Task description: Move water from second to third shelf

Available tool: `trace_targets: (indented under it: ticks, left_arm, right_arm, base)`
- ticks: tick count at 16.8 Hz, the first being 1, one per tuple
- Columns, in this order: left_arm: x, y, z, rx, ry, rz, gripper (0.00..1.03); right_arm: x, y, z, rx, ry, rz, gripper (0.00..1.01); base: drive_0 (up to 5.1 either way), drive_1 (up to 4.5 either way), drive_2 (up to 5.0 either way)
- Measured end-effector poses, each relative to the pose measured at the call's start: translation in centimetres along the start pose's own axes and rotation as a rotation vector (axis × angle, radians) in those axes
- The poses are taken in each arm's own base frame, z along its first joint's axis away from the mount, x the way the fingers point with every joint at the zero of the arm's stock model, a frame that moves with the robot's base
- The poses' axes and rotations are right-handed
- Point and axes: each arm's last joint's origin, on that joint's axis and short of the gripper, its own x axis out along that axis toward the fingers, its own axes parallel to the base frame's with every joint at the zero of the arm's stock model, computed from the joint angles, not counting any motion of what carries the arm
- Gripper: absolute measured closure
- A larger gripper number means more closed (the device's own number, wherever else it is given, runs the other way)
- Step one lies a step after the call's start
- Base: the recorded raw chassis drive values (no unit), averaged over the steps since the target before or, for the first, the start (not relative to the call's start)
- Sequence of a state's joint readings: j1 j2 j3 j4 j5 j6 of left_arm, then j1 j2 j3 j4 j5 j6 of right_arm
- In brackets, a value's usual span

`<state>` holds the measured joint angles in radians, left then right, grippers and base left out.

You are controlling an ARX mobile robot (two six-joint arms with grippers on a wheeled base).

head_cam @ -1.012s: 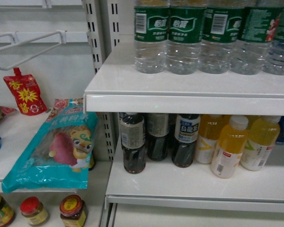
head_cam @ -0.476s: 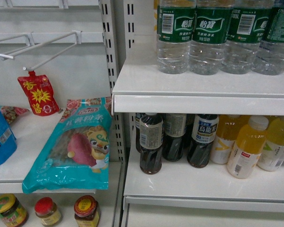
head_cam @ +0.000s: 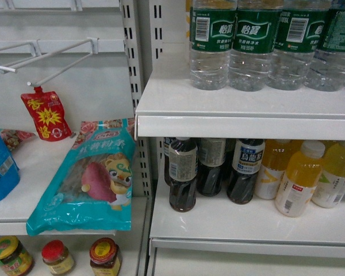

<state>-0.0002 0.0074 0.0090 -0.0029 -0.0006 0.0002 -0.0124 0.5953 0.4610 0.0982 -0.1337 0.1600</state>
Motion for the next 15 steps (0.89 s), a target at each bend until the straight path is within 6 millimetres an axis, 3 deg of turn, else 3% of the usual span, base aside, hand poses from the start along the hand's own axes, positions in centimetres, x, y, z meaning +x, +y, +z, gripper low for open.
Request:
trace_targets:
  ticks: [5, 9, 15]
  left_arm:
    - [0.0, 0.0, 0.0, 0.000, 0.000, 0.000, 0.05]
    - [0.0, 0.0, 0.0, 0.000, 0.000, 0.000, 0.05]
    - [0.0, 0.0, 0.0, 0.000, 0.000, 0.000, 0.05]
  right_arm:
    - [6.4, 2.3, 2.5, -0.068, -0.012, 0.138, 0.57]
    - [10.7, 3.4, 1.9, -0.080, 0.049, 0.162, 0.57]
    - [16.5, 2.9, 0.7, -0.085, 0.136, 0.095, 0.57]
  base:
    - [-4.6, 2.34, 2.3]
    - [-4.6, 2.34, 2.3]
    - [-4.6, 2.34, 2.3]
